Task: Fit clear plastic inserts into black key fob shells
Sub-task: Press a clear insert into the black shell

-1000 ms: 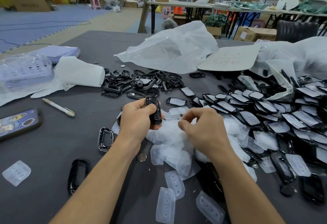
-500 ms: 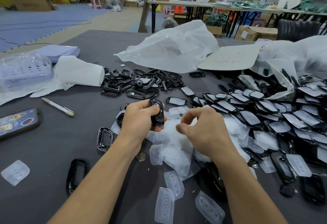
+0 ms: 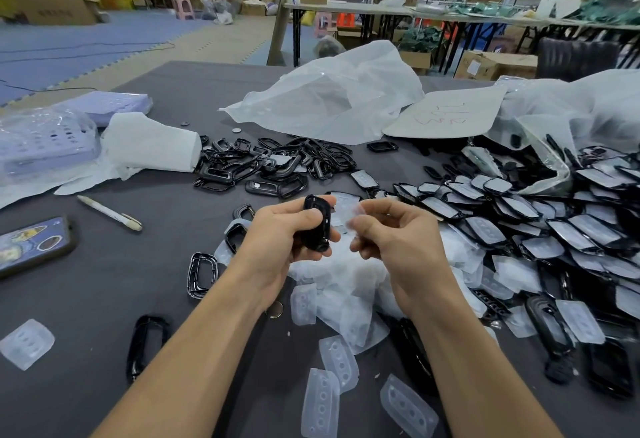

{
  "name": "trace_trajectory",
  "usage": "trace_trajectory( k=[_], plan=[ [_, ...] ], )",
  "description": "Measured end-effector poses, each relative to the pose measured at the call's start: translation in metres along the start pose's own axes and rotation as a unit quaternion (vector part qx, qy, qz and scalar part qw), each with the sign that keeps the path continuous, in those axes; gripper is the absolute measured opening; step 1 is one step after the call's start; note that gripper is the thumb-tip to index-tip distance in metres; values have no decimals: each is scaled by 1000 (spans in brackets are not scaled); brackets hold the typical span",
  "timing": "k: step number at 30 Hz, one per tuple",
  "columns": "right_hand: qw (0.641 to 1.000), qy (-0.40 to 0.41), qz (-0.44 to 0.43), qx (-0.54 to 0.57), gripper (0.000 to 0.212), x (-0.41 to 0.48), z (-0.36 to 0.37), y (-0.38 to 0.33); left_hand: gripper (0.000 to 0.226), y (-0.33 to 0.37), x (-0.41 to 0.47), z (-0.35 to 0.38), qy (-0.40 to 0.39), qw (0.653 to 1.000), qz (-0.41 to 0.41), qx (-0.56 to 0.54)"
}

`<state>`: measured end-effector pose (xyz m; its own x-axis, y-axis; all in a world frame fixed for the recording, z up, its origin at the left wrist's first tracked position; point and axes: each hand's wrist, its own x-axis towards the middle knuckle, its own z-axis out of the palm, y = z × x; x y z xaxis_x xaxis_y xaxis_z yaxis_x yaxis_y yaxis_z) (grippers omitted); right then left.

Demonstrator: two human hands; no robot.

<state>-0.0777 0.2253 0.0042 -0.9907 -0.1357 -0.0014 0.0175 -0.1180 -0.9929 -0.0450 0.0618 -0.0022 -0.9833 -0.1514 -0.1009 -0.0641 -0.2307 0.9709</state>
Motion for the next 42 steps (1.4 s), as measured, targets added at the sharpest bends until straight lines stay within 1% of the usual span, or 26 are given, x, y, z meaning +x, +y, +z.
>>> trace_trajectory(
  k=[3,7,9,11,12,15,18,20,23,26,28,30,31,34,37,40,42],
  plan=[
    [1000,-15,-8,-8,11,-1,2,1,22,-1,0,1,8,1000,-2,14],
    [1000,-25,0,-8,14,-2,4,0,32,-2,-1,1,12,999,-1,32],
    [1000,-13,24,2,20,-2,4,-1,35,-1,-1,1,12,999,12,41],
    [999,-12,34,2,21,-1,3,-2,38,-1,-1,1,9,998,32,52],
    [1000,-22,21,-8,19,-2,2,-2,39,-1,-1,2,6,998,38,57],
    [995,-45,-54,-70,9,-4,3,-1,38,-2,-1,1,1,996,49,75],
    [988,-13,-101,-120,14,-4,4,2,35,-3,-1,1,-14,993,59,97],
    [988,1,-106,-111,17,-4,4,3,34,-4,-2,2,-9,993,63,95],
    [990,26,-97,-95,20,-3,4,2,33,-9,0,4,28,994,60,83],
    [997,47,-59,-28,21,-3,7,1,28,-14,2,8,58,994,53,82],
    [998,45,-43,0,20,-4,11,2,22,-18,1,12,65,992,53,92],
    [999,31,-43,-12,16,-8,17,4,13,-20,-1,16,52,993,55,91],
    [998,31,-49,-38,14,-9,19,6,11,-20,-2,18,44,994,54,83],
    [986,58,-87,-130,17,-11,20,10,16,-21,-2,19,27,997,43,60],
    [981,66,-103,-150,17,-8,18,11,14,-19,-2,18,-2,999,30,36],
    [976,62,-117,-175,15,-5,14,13,11,-17,-3,14,-61,998,4,9],
    [971,72,-119,-194,14,-4,12,13,18,-17,-2,10,-106,994,-10,4]
  ],
)
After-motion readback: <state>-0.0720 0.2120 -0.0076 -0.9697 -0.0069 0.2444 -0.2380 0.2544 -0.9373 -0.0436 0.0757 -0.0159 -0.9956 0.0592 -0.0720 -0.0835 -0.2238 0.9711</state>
